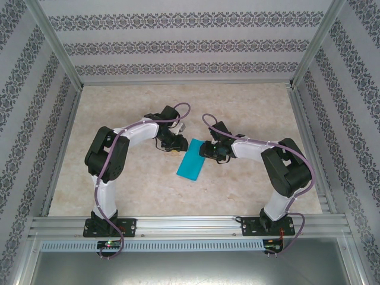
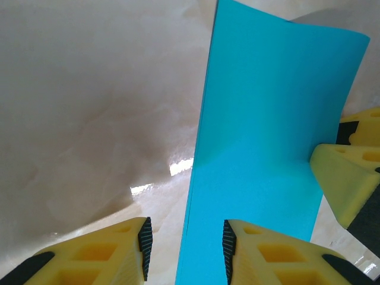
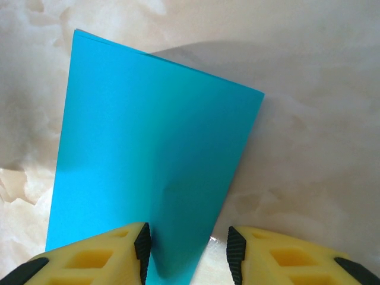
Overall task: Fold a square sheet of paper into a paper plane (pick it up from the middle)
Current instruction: Hold the square sheet of paper at the center of the table.
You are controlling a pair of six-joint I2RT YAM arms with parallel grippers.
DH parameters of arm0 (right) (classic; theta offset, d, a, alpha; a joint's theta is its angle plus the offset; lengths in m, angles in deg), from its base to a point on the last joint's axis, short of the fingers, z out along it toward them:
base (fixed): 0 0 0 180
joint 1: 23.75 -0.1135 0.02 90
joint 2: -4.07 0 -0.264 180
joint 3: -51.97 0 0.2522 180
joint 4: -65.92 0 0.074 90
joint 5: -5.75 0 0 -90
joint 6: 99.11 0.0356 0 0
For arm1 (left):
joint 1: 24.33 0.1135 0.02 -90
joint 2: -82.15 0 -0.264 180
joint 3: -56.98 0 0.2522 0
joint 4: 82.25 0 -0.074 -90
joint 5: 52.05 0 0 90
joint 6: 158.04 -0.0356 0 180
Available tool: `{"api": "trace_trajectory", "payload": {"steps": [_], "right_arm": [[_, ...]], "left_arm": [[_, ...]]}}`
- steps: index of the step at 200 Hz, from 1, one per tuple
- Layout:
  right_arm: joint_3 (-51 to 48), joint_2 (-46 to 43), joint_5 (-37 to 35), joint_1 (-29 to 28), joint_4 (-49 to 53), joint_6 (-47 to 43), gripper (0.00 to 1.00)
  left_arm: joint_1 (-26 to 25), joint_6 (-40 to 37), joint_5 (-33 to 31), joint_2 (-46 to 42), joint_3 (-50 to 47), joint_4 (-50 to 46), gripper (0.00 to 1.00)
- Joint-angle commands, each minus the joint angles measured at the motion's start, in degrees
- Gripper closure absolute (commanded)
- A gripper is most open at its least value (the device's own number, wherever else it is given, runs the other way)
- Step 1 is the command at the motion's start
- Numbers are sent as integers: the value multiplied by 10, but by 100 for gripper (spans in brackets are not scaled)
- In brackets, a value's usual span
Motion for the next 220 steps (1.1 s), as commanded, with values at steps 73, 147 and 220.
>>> {"api": "trace_trajectory", "payload": {"steps": [73,147,220], "right_arm": [[-3,52,-28,-10,-52,31,57],[7,59,-26,-15,-43,20,57],[23,65,-35,-25,-27,13,56]], "left_arm": [[3,16,14,-11,-20,19,60],[2,19,24,-7,-18,22,60],[0,16,23,-5,-15,19,60]]}}
